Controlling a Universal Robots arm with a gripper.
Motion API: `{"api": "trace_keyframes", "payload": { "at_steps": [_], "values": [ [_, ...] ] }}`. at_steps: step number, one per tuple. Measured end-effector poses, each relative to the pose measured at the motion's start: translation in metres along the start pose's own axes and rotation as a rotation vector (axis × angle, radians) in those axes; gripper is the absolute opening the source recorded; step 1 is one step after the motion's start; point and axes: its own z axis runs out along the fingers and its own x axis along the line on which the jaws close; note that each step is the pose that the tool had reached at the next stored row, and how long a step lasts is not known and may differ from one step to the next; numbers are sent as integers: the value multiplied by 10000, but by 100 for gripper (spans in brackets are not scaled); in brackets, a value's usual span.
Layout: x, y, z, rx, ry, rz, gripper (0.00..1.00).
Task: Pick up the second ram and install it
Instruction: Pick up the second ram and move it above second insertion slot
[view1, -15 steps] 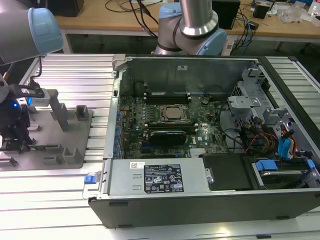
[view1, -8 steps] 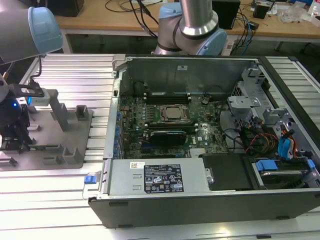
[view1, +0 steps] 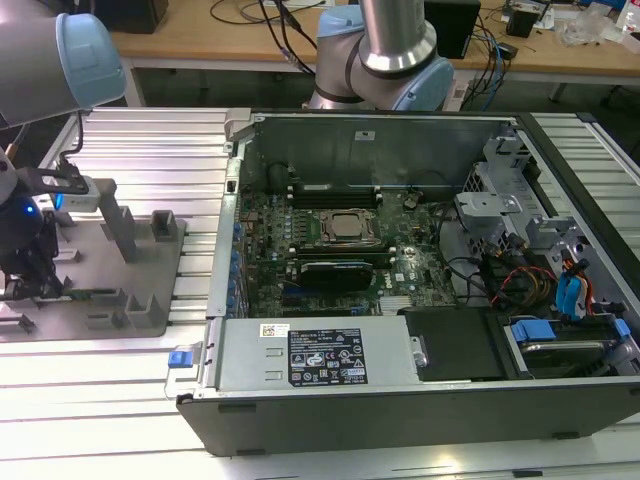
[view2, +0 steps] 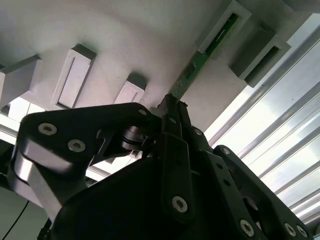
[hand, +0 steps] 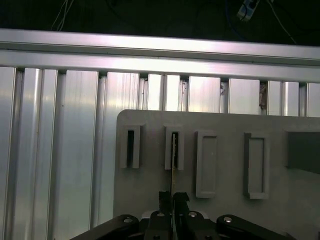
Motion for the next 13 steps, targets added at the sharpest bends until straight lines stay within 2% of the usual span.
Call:
{"api": "trace_keyframes", "payload": {
  "at_steps": [1,7,8,9,11,13],
  "values": [
    [0,0,0,-1,-1,0,9],
    [0,0,-1,1,-3,48,9],
    [-1,1,0,6,-23,505,9],
    [0,0,0,9,-32,704,9],
    [0,0,1,11,-36,765,9],
    [-1,1,-30,14,-36,752,9]
  ]
}}
